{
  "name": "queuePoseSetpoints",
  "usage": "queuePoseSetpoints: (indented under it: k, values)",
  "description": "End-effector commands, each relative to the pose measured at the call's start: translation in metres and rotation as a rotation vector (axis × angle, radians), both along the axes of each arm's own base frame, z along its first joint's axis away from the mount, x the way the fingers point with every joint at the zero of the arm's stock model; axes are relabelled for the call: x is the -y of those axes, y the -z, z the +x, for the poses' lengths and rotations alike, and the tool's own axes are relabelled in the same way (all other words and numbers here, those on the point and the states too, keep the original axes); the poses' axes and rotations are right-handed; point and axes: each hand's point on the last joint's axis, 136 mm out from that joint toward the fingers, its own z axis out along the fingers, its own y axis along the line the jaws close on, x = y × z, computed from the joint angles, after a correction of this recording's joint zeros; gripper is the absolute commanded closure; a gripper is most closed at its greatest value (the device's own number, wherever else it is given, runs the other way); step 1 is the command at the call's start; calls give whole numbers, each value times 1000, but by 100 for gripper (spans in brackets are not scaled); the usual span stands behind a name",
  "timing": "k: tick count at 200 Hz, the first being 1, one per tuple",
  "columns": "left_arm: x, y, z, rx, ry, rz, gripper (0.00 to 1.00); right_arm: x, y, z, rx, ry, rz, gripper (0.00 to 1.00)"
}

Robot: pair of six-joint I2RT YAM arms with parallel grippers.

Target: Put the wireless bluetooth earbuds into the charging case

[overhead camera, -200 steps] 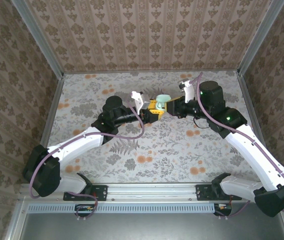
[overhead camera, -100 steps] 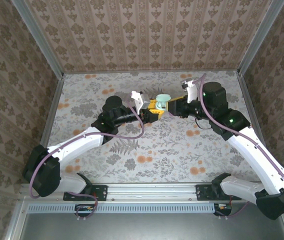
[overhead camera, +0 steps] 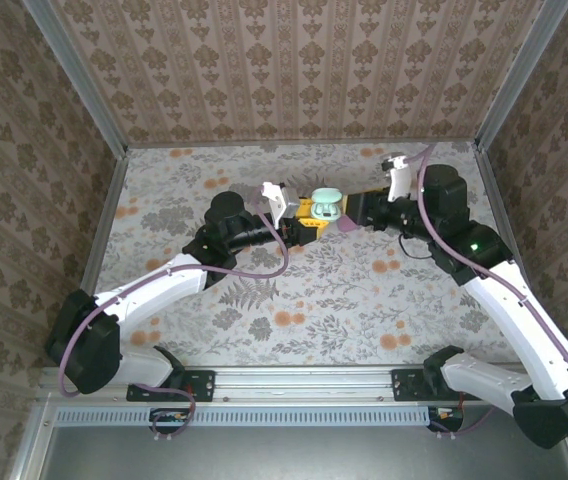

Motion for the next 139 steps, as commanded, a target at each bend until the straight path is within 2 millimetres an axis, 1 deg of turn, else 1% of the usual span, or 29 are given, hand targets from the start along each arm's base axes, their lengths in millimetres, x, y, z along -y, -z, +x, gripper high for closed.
queuePoseSetpoints:
  k: [1,18,36,55,81,114,139]
  values:
    - [-4,-18,-5,50,1,-41,68,22,3,9,-73,99,127,55]
    - [-4,-18,-5,53,3,-40,68,31,3,15,-116,120,240,55]
    - [-3,-16,-7,54,17,-34,68,33,4,20,-174,116,336,53]
    - [-1,-13,-9,49,35,-24,68,26,9,26,-259,98,400,51]
    - [2,-10,-7,40,41,-23,68,14,11,34,-339,55,464,49]
    - [4,-6,-7,26,52,-17,68,6,9,41,-368,34,495,47]
    - [4,-5,-6,23,49,-16,68,-1,13,41,-397,7,491,46]
